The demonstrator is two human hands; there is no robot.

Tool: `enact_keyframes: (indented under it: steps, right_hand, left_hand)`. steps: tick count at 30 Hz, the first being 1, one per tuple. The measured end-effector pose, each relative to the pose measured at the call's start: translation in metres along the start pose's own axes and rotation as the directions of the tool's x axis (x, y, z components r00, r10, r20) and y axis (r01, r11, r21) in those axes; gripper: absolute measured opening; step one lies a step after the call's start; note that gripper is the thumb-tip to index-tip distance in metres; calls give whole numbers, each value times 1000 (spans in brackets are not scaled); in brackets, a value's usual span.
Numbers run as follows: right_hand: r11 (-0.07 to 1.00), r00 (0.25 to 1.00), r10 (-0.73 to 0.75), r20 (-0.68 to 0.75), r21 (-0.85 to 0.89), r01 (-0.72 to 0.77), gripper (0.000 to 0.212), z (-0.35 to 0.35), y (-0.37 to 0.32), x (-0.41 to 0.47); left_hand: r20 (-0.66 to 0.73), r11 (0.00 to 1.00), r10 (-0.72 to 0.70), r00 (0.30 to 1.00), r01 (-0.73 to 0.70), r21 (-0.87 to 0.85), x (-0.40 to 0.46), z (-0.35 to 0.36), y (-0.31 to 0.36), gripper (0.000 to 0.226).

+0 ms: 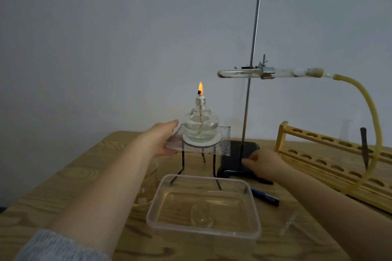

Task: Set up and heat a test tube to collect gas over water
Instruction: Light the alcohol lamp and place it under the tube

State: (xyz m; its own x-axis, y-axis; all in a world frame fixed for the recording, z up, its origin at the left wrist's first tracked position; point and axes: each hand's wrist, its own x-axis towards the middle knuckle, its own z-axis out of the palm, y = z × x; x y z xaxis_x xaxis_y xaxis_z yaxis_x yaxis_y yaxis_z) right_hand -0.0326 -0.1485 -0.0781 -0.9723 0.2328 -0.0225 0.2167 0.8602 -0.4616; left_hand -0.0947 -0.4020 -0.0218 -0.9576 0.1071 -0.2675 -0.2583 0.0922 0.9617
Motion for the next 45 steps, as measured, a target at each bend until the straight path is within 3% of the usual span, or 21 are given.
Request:
enact_keyframes:
  steps: [1, 2, 4, 6, 8, 11, 15, 19, 30, 34, 45]
  right_hand:
    - [971, 999, 44, -11, 236, -40, 35, -4, -9, 1]
    - [874, 996, 83, 13, 479, -79, 40, -9, -20, 1]
    - [612, 989, 84, 119, 778, -146, 63, -18, -39, -1]
    - [398, 974, 13, 228, 892, -214, 77, -23, -53, -2]
    - [250, 955, -64, 291, 931, -267, 66, -26, -61, -6]
    - [126, 940, -66, 336, 937, -326, 49, -26, -69, -8]
    - [83, 900, -127, 416, 909, -408, 67, -25, -74, -5]
    - [87, 889, -138, 438, 899, -429, 52, -26, -81, -6]
    - [86, 915, -50, 400, 914, -395, 41, -25, -82, -1]
    - [95, 920, -19, 390, 917, -387, 43, -27, -80, -1]
    - [106, 922, -1, 387, 917, -385, 44, -37, -67, -8]
  left_hand:
    - [25, 1000, -16, 1000, 17, -19, 1, -1, 1, 48]
    - [43, 999, -33, 999, 34, -30, 2, -2, 2, 60]
    - [70, 998, -52, 996, 55, -33, 5, -1, 2, 79]
    - [104, 997, -58, 993, 64, -50, 2, 0, 3, 87]
    - [130, 995, -64, 989, 74, -66, 1, 0, 4, 91]
    - [168, 995, -72, 983, 82, -55, 4, -4, 4, 91]
    - [209, 995, -88, 974, 98, -36, 14, -8, 1, 84]
    - [219, 995, -93, 971, 100, -24, 15, -8, 2, 80]
    - [243, 986, -99, 965, 129, -107, 7, 1, 8, 69]
    - [246, 982, -103, 964, 137, -126, 4, 6, 9, 72]
    - [263, 985, -97, 960, 130, -111, -13, 23, 13, 54]
